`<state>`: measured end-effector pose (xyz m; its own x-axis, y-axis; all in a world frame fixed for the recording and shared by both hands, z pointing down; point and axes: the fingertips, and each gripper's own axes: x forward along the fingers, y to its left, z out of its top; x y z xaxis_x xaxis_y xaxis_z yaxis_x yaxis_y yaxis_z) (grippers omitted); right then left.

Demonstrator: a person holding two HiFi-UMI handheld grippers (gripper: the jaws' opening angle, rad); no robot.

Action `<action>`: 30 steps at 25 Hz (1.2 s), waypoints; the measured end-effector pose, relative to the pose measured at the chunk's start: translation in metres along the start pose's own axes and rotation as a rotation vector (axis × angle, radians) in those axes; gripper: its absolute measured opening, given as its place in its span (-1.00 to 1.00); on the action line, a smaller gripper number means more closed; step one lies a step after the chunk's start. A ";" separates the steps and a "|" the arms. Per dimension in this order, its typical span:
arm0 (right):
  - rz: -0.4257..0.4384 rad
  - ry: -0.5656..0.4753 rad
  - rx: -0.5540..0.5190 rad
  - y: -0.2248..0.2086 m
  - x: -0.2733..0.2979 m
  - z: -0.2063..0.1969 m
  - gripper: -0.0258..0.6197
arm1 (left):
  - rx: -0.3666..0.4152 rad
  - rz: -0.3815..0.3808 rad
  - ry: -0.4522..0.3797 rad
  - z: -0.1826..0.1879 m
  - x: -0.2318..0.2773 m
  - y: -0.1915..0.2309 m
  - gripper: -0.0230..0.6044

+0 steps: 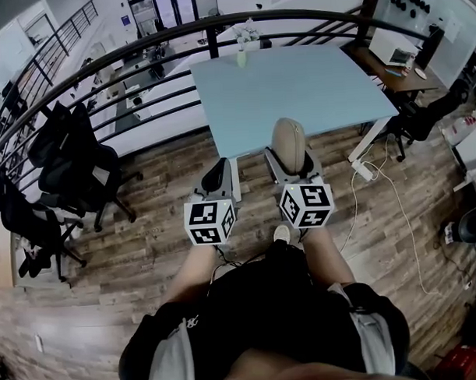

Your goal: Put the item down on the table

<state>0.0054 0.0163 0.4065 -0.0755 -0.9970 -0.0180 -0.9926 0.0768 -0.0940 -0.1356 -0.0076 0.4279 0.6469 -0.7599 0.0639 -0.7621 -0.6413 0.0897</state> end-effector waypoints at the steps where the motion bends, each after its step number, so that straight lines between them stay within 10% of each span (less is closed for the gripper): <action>1: -0.001 0.000 0.001 0.001 0.002 -0.001 0.08 | -0.001 -0.001 0.000 -0.001 0.001 0.002 -0.88; 30: 0.105 0.007 -0.023 -0.082 0.179 0.003 0.08 | 0.033 0.067 -0.014 0.021 0.178 0.057 -0.88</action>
<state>0.0736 -0.1685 0.4079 -0.1796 -0.9835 -0.0196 -0.9811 0.1806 -0.0695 -0.0645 -0.1815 0.4240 0.5940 -0.8025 0.0551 -0.8044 -0.5918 0.0528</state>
